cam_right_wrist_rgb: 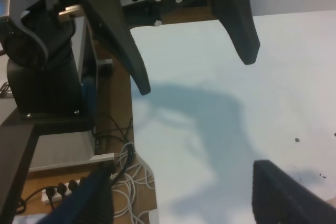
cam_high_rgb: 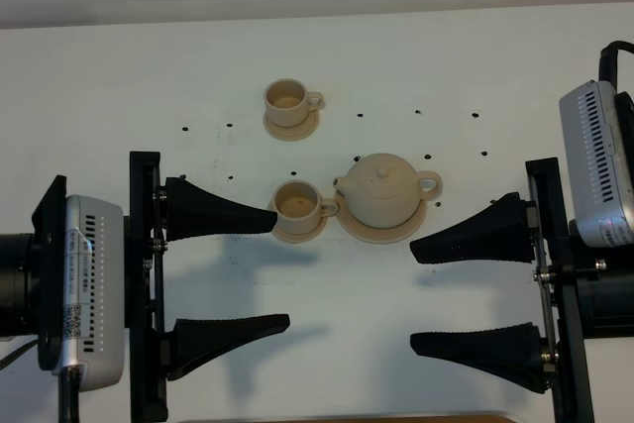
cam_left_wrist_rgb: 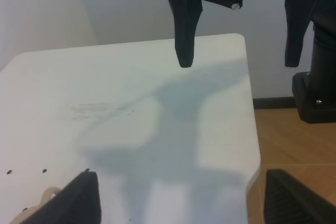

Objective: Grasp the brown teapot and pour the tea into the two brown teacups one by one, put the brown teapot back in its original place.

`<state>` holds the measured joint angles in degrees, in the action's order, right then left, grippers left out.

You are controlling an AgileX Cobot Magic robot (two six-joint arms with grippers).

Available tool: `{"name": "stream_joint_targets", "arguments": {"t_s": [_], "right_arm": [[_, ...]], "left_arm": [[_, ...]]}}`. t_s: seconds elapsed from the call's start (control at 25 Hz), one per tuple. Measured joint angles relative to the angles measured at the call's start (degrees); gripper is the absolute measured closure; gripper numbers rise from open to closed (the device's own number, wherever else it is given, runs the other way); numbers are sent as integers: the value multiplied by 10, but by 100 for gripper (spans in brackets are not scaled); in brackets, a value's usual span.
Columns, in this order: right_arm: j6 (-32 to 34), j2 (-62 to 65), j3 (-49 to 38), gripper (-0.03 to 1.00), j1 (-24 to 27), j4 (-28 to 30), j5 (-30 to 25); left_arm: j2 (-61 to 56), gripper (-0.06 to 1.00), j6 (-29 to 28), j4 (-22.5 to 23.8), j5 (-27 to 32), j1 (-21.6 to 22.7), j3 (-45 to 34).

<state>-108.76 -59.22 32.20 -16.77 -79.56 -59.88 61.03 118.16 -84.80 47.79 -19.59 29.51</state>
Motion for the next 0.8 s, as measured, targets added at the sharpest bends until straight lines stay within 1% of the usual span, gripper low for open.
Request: {"name": "stream_joint_targets", "arguments": {"t_s": [0.68, 0.8], "right_arm": [[0, 0, 0, 42, 0, 0, 0], [0, 0, 0, 42, 0, -9, 0]], "left_arm": [[0, 25, 0, 0, 0, 0, 0], [0, 25, 0, 0, 1, 0, 0]]}}
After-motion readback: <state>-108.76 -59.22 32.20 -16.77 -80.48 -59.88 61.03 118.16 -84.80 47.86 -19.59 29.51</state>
